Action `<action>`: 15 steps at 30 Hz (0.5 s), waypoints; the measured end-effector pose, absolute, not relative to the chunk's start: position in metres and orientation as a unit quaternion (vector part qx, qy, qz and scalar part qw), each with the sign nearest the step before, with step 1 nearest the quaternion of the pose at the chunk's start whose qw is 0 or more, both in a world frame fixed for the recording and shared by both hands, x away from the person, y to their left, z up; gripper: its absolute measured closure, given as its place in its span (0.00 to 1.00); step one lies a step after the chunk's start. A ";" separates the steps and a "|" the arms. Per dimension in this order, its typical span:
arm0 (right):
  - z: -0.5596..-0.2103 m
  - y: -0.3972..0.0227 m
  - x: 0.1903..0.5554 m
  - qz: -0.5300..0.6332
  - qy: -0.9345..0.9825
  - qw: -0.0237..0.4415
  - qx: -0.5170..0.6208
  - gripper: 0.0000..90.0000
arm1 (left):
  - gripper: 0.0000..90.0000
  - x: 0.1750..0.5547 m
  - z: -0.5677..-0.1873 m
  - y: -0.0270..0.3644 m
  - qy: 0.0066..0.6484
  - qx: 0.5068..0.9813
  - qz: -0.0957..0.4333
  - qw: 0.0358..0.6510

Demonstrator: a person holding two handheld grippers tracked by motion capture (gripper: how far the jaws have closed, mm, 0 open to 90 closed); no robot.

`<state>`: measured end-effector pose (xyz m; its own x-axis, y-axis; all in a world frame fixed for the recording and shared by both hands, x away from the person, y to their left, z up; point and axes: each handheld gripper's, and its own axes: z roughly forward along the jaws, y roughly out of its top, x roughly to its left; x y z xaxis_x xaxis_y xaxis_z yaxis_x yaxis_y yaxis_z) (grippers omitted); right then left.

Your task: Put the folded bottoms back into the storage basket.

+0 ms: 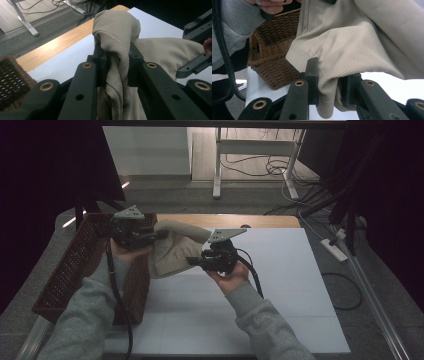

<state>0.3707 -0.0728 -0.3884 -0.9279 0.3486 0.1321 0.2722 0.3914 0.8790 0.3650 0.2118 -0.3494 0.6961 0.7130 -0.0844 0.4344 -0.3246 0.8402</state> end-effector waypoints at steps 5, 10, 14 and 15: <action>-0.383 -0.061 0.372 0.523 0.833 0.038 0.178 0.79 | 0.83 0.362 -0.346 0.223 0.365 0.795 0.159 0.458; -0.380 -0.050 0.374 0.525 0.833 0.034 0.173 0.79 | 0.83 0.360 -0.344 0.233 0.370 0.792 0.165 0.457; -0.379 -0.040 0.377 0.526 0.833 0.031 0.169 0.79 | 0.83 0.359 -0.343 0.240 0.374 0.790 0.169 0.456; -0.379 -0.038 0.377 0.525 0.834 0.030 0.168 0.79 | 0.83 0.359 -0.343 0.242 0.375 0.790 0.170 0.455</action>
